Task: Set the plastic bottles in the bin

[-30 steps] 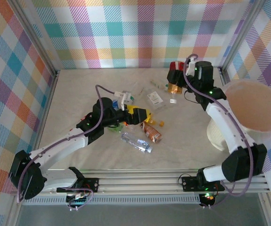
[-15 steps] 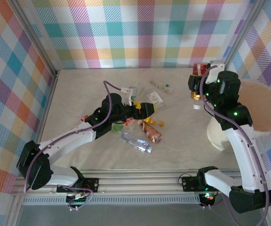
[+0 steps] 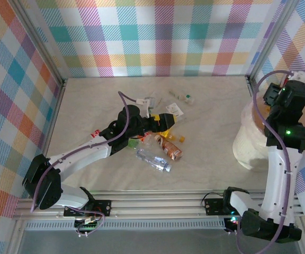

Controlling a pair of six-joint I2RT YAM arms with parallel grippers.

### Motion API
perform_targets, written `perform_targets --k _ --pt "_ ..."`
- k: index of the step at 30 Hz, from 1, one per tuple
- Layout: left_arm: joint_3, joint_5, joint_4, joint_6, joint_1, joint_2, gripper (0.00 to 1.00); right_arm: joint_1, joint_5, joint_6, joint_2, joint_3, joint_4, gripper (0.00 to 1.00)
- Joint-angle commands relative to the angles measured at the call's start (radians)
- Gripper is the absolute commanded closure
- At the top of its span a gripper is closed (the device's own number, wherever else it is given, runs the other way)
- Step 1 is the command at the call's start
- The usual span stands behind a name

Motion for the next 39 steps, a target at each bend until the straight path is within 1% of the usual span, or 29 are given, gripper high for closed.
perform_targets --k 1,5,8,12,16,20,27,28,29,33,39 --pt "0.031 -0.022 0.021 -0.015 -0.015 0.016 0.00 -0.070 0.071 -0.072 0.002 -0.049 0.090 0.43" --pt "0.029 -0.026 0.008 -0.017 -0.017 0.019 0.00 -0.137 0.085 -0.097 -0.008 -0.137 0.191 0.42" --pt "0.012 -0.056 0.009 -0.028 -0.017 0.014 0.00 -0.184 0.135 -0.101 -0.015 -0.205 0.267 0.40" --pt "-0.009 -0.103 0.013 -0.031 -0.026 0.009 0.00 -0.232 0.136 -0.101 -0.027 -0.301 0.354 0.38" --pt "-0.019 -0.130 0.006 -0.017 -0.033 0.003 0.00 -0.249 0.170 -0.095 -0.007 -0.334 0.350 0.35" --pt "-0.027 -0.139 0.003 -0.004 -0.037 -0.012 0.00 -0.263 0.193 -0.055 0.006 -0.373 0.356 0.33" --pt "-0.033 -0.151 -0.021 0.011 -0.038 -0.019 0.00 -0.264 0.238 0.007 0.044 -0.386 0.320 0.29" --pt "-0.032 -0.151 -0.022 0.012 -0.037 -0.019 0.00 -0.265 0.249 0.014 0.048 -0.388 0.315 0.27" --pt "-0.034 -0.150 -0.023 0.012 -0.037 -0.019 0.00 -0.265 0.292 0.023 0.051 -0.391 0.314 0.25" --pt "-0.030 -0.154 -0.037 0.021 -0.037 -0.016 0.00 -0.266 0.337 0.055 0.059 -0.399 0.292 0.22" --pt "-0.029 -0.161 -0.052 0.029 -0.037 -0.022 0.00 -0.268 0.334 0.096 0.045 -0.389 0.254 0.20"
